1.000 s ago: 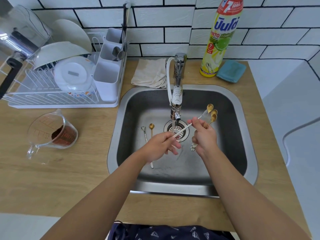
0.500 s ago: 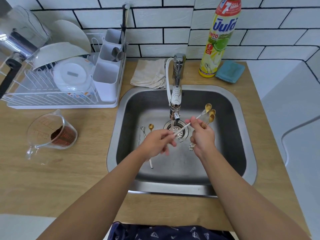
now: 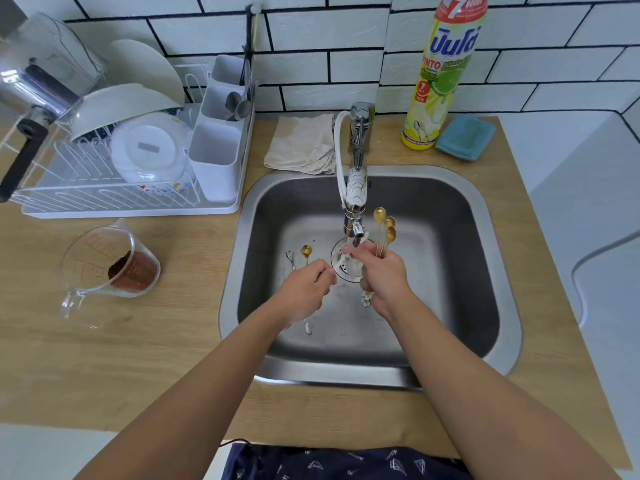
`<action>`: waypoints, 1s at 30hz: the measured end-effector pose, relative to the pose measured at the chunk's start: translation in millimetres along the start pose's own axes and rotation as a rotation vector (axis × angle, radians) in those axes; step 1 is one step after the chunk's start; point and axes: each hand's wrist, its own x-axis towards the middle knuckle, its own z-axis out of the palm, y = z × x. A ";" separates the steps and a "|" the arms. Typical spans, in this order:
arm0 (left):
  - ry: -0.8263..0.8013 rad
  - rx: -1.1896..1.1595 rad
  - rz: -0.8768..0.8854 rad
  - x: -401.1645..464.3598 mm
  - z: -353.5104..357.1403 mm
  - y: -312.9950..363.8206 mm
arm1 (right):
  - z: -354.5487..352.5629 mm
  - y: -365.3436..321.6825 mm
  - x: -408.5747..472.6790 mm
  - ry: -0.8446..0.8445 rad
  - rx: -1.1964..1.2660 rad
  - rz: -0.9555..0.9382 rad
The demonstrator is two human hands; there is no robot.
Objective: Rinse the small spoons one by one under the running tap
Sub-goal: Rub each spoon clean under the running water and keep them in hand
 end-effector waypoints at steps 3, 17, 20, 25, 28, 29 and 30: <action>0.007 0.084 -0.036 -2.7 -4.8 1.0 | 4.8 8.4 -0.3 0.007 -0.004 -0.044; 0.010 0.537 -0.065 -9.6 -9.7 -21.4 | 3.8 33.8 -6.3 0.014 -0.365 -0.202; 0.003 0.563 -0.066 -10.7 -9.9 -18.7 | 2.7 24.6 -5.9 0.019 -0.333 -0.170; -0.263 -0.191 -0.406 -18.5 -19.4 -9.4 | -4.3 18.9 -8.2 -0.246 -0.136 -0.080; -0.348 -0.268 -0.385 -19.3 -20.5 -6.5 | -2.7 17.1 -4.5 -0.195 -0.056 -0.050; -0.330 -0.227 -0.343 -20.1 -19.4 -5.3 | -1.9 16.6 -2.3 -0.148 -0.064 -0.038; -0.301 -0.190 -0.303 -20.4 -18.2 -4.9 | -2.1 16.1 -0.8 -0.116 -0.067 -0.026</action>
